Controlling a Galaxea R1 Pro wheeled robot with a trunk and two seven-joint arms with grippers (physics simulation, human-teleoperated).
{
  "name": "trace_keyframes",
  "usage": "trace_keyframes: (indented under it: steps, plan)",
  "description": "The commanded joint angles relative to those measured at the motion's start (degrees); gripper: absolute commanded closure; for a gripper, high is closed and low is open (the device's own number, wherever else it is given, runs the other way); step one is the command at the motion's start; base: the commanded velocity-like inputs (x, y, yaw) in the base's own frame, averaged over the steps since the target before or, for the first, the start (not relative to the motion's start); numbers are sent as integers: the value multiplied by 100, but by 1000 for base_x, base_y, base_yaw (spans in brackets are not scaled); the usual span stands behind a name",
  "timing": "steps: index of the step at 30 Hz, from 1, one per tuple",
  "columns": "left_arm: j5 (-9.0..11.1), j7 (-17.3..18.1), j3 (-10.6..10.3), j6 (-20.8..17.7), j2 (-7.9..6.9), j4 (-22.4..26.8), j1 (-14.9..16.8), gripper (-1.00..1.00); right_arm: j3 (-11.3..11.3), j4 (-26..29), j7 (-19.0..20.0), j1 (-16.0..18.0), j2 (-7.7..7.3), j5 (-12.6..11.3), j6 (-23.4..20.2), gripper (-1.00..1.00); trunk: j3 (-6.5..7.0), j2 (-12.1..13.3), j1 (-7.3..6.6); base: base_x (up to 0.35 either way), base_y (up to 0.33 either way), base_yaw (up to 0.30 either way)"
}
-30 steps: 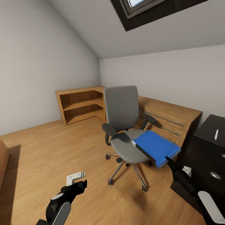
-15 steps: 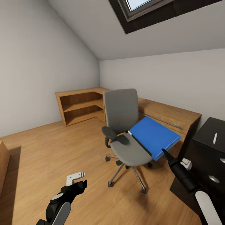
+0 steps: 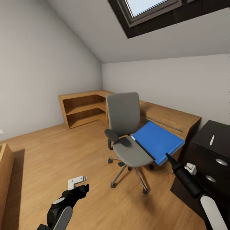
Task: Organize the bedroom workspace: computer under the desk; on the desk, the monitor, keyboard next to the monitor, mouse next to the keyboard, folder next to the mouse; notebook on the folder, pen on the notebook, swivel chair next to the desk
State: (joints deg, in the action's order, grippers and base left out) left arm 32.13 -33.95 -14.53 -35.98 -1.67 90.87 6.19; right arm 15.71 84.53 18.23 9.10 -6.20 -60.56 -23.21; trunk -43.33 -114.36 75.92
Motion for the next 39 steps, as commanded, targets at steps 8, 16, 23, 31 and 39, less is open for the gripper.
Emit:
trace_keyframes:
  steps: [8,16,23,31,39]
  plan:
    - [57,-59,-15,-6,-7,6,5,-100,20,-27,52,4,-4,-43,-62,100,139,319,-181,-221,0,0]
    - [57,-59,-14,-6,-8,4,5,-100,20,-33,49,4,2,-43,-69,100,282,640,-356,-9,0,0]
    - [57,-59,-14,-6,-6,4,5,-100,20,-26,49,4,4,-43,-69,100,408,921,-510,0,0,0]
    - [57,-59,-15,-6,-8,-73,5,-100,20,-17,49,4,4,-43,-69,100,552,1242,-686,0,0,0]
    - [56,-59,-15,-6,-7,-95,5,-100,20,-16,49,4,8,-43,-69,100,695,1563,-861,0,0,-20]
